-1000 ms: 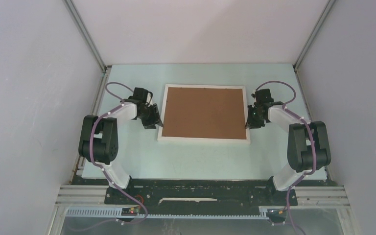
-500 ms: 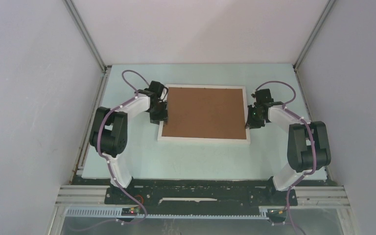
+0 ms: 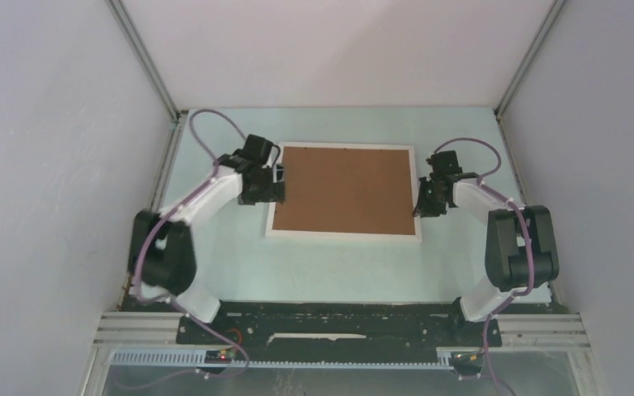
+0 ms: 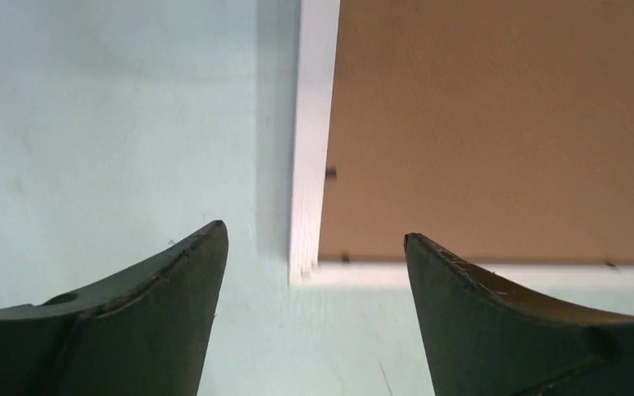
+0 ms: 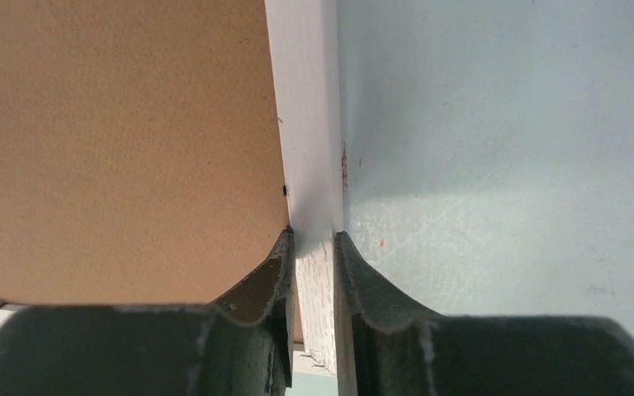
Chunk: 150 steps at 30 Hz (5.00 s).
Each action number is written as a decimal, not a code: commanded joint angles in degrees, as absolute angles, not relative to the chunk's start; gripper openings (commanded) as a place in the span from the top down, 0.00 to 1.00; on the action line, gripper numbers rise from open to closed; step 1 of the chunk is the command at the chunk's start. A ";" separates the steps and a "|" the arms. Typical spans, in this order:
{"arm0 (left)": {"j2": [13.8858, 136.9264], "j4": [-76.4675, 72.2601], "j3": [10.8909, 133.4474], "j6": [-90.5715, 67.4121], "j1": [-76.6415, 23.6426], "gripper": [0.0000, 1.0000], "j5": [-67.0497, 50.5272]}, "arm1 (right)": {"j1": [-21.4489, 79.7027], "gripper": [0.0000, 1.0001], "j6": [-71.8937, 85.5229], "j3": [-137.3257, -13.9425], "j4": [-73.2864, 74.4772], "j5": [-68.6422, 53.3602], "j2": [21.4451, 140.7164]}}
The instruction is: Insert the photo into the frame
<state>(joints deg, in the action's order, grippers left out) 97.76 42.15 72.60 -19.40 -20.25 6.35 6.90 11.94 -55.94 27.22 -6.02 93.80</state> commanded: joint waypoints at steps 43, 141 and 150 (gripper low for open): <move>92.45 7.62 44.98 -57.31 -17.11 0.00 -10.34 | 10.19 0.13 -3.86 -135.50 44.25 -18.28 141.27; 92.13 15.66 43.66 -35.67 -7.91 0.68 -18.15 | 15.47 0.71 17.62 -38.56 21.56 -33.35 86.24; 91.78 14.90 43.15 -36.30 -8.07 0.70 -18.63 | 17.34 0.75 17.75 -40.31 23.66 -28.82 87.17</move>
